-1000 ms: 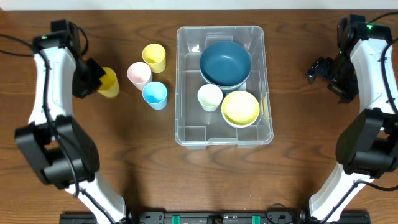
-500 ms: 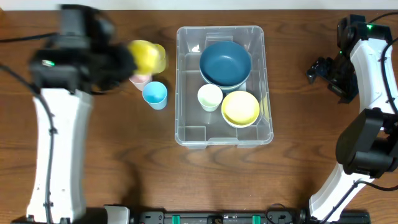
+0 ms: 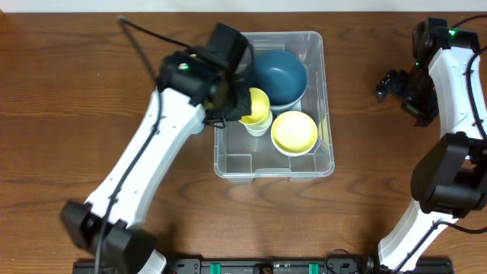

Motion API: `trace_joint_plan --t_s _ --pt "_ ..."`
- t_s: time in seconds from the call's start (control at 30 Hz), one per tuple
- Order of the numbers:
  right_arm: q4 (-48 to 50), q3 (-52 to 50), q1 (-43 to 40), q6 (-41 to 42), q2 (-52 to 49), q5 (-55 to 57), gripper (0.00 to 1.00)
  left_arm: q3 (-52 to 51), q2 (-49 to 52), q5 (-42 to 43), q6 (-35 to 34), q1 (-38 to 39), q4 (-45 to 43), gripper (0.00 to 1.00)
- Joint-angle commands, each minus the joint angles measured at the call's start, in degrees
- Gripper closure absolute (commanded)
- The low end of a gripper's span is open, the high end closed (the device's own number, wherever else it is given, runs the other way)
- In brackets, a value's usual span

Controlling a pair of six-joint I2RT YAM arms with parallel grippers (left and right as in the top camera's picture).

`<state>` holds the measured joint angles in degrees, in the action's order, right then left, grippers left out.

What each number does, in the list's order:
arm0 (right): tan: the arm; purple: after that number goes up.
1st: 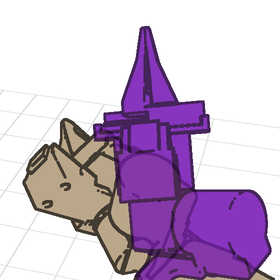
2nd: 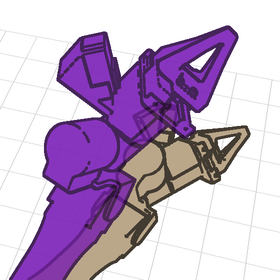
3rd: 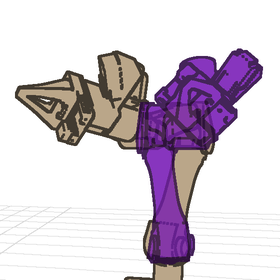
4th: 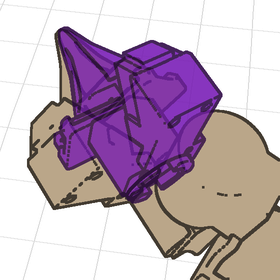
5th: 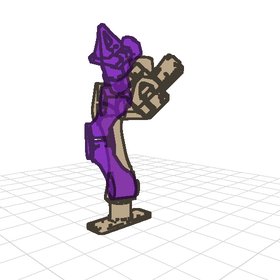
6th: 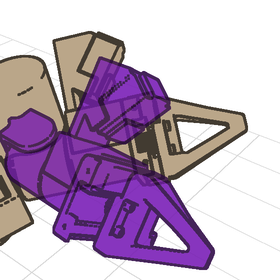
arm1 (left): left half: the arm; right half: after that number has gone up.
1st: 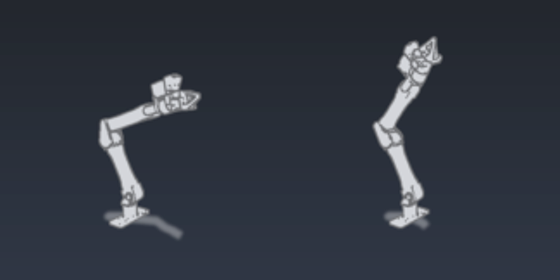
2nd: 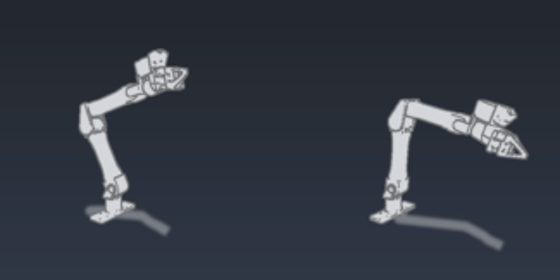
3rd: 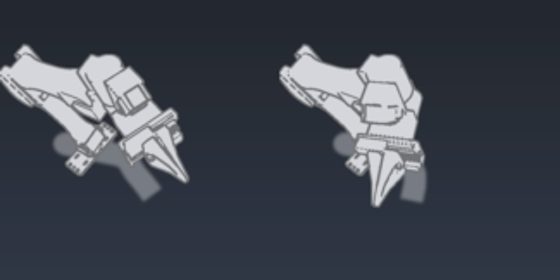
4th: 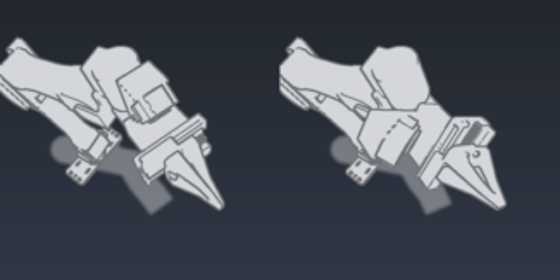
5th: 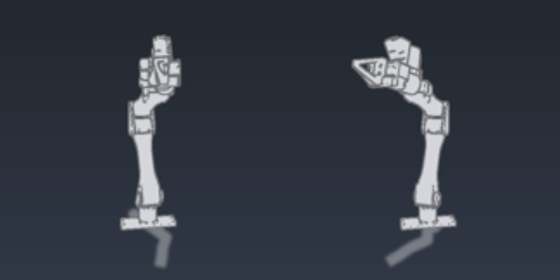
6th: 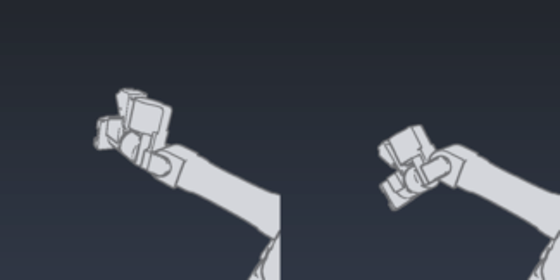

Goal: Pack container
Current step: 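Lift the yellow cup and carry it over the cream cup in the bin, then lower the yellow cup onto the cream cup and open the left gripper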

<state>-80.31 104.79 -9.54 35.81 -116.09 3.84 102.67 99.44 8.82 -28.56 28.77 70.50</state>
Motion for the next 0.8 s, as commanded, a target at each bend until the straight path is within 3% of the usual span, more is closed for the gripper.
trace_joint_plan --t_s 0.0,0.77 --pt "0.0 -0.1 0.2 1.0 0.9 0.2 0.01 -0.4 2.5 -1.2 -0.7 0.6 0.2 0.94" --pt "0.0 -0.1 0.2 1.0 0.9 0.2 0.01 -0.4 11.1 -5.8 -0.7 0.4 -5.3 0.94"
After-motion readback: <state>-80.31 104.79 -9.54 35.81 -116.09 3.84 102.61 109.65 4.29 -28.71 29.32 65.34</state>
